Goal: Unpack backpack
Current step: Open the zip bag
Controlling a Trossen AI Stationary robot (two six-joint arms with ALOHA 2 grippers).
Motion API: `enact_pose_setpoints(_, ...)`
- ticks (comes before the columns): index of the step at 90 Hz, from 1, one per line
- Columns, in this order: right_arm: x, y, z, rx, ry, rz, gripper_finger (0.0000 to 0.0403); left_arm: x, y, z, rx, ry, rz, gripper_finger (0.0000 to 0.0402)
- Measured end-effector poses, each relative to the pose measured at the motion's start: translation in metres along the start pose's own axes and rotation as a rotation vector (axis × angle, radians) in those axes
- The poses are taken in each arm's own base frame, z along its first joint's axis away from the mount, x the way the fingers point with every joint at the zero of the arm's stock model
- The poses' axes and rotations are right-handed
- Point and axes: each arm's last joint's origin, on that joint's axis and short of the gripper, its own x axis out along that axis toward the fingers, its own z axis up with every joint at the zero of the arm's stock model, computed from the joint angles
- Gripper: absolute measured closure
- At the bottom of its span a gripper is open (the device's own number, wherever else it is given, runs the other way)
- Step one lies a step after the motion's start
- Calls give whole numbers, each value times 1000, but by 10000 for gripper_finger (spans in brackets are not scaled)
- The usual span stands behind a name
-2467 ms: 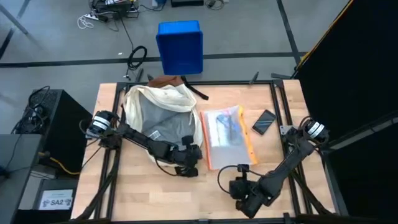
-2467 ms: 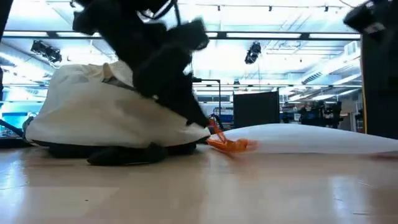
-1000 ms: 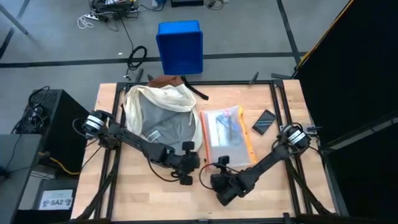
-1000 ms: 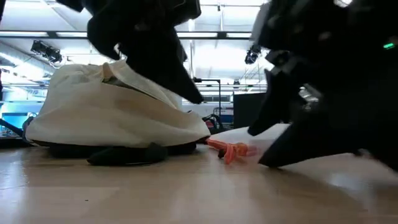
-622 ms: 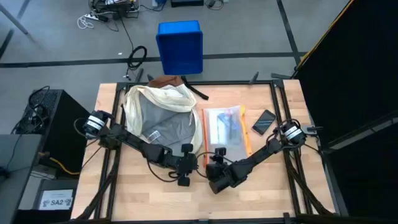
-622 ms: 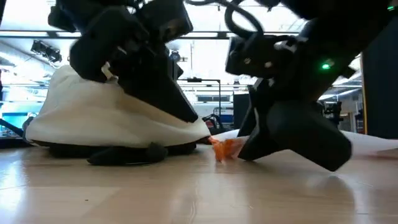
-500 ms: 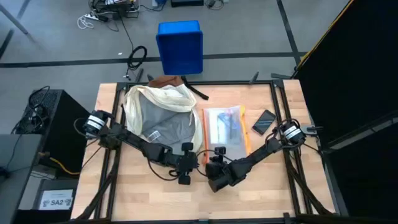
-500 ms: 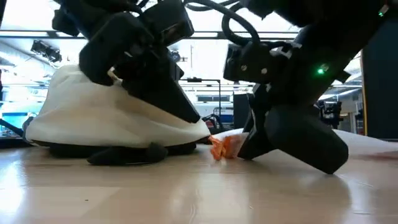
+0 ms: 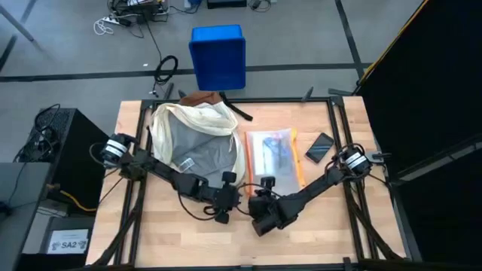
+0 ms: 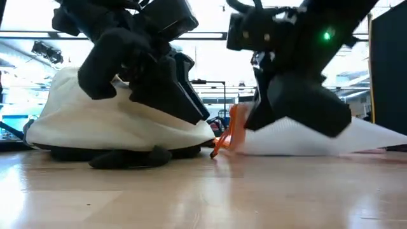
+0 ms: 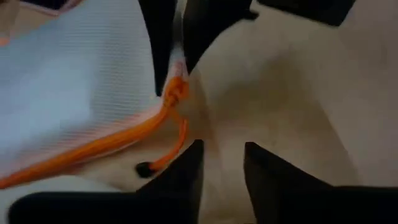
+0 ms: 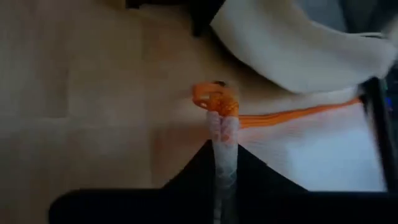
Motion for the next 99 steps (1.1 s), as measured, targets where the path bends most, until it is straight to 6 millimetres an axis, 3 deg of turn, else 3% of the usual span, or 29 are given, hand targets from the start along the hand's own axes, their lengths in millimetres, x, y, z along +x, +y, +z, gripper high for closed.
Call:
enact_pose_setpoints(21,-10,-7,10,7,1,-25,403,3,1,-3,7,16,65,210)
enact_pose_setpoints(36,-12,-8,12,9,-1,-25,403,16,-1,-10,5,35,109,185)
enact_pose_setpoints(61,-12,-8,12,9,-1,-27,403,36,2,-20,-58,30,133,188)
enact_pose_setpoints(99,-20,-13,15,44,-26,-15,403,39,12,-22,-120,40,181,236)
